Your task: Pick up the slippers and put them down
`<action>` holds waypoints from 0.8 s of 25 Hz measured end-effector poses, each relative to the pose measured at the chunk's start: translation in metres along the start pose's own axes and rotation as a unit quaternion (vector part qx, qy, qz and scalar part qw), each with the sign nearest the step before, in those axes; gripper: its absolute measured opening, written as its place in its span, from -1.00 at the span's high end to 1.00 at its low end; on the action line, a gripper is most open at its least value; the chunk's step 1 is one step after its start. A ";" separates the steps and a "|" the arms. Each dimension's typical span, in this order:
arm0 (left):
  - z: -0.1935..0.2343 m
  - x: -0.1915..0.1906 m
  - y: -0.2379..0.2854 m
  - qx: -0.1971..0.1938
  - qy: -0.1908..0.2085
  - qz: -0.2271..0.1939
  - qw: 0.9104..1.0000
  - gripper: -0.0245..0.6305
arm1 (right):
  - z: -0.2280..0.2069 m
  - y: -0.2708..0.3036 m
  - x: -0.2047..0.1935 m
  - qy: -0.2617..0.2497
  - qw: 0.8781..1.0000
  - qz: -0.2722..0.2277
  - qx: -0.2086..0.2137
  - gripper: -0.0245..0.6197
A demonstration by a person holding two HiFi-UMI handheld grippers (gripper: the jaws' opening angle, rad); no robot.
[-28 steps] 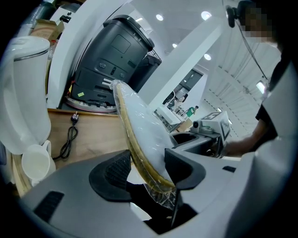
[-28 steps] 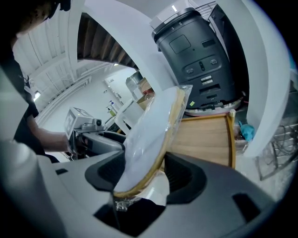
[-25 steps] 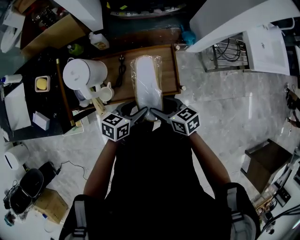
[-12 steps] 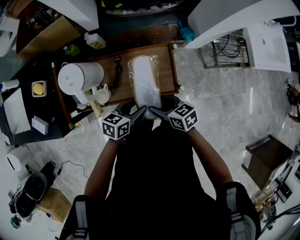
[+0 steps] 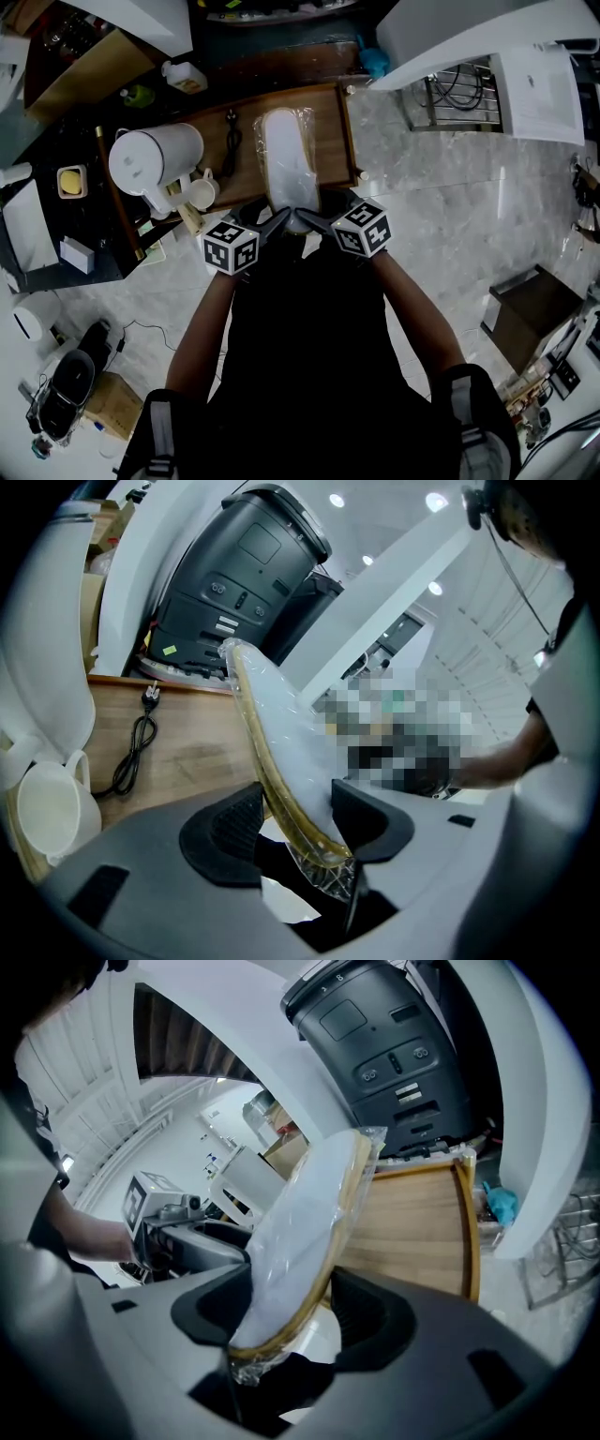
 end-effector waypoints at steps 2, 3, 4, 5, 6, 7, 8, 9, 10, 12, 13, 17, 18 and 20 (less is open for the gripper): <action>0.005 -0.001 0.004 0.001 -0.002 0.004 1.000 0.21 | -0.004 0.004 -0.001 0.002 1.000 0.003 -0.002 0.09; 0.006 -0.002 0.005 0.002 -0.002 0.006 1.000 0.21 | -0.006 0.006 -0.002 0.002 1.000 0.005 -0.002 0.09; 0.007 -0.002 0.006 0.004 -0.002 0.008 1.000 0.21 | -0.007 0.007 -0.002 0.004 1.000 0.006 -0.002 0.09; 0.008 -0.002 0.008 0.004 -0.002 0.009 1.000 0.21 | -0.008 0.007 -0.003 0.005 1.000 0.007 -0.002 0.09; 0.008 -0.001 0.009 0.004 -0.001 0.010 1.000 0.21 | -0.010 0.007 -0.003 0.006 1.000 0.008 -0.002 0.09; 0.008 -0.001 0.011 0.002 -0.001 0.011 1.000 0.21 | -0.012 0.007 -0.003 0.008 1.000 0.009 -0.002 0.09; 0.009 -0.001 0.013 0.001 -0.001 0.013 1.000 0.21 | -0.014 0.007 -0.004 0.008 1.000 0.010 -0.002 0.09; 0.010 -0.002 0.014 0.000 -0.002 0.015 1.000 0.21 | -0.015 0.008 -0.005 0.009 1.000 0.011 -0.002 0.09; 0.011 -0.004 0.016 0.001 -0.003 0.017 1.000 0.21 | -0.017 0.009 -0.006 0.009 1.000 0.014 -0.003 0.09; 0.012 -0.007 0.020 0.002 -0.004 0.023 1.000 0.21 | -0.020 0.010 -0.010 0.007 1.000 0.021 -0.005 0.09; 0.012 -0.008 0.022 0.003 -0.004 0.026 1.000 0.21 | -0.022 0.011 -0.011 0.005 1.000 0.024 -0.006 0.09; 0.016 -0.014 0.027 0.007 -0.008 0.035 0.999 0.21 | -0.027 0.015 -0.017 0.004 0.999 0.033 -0.007 0.09; 0.018 -0.015 0.028 0.008 -0.009 0.036 0.999 0.21 | -0.028 0.016 -0.018 0.005 0.999 0.034 -0.007 0.09; 0.020 -0.017 0.030 0.010 -0.011 0.040 0.999 0.21 | -0.030 0.019 -0.021 0.007 0.999 0.038 -0.006 0.09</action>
Point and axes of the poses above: the fingertips, and each gripper's own axes: y forward along the fingers, z to its left, x out of its top, the point moved 2 cm from there along -y, backward along the fingers, and after that the axes turned 3 degrees about -z, right-handed, at the moved point
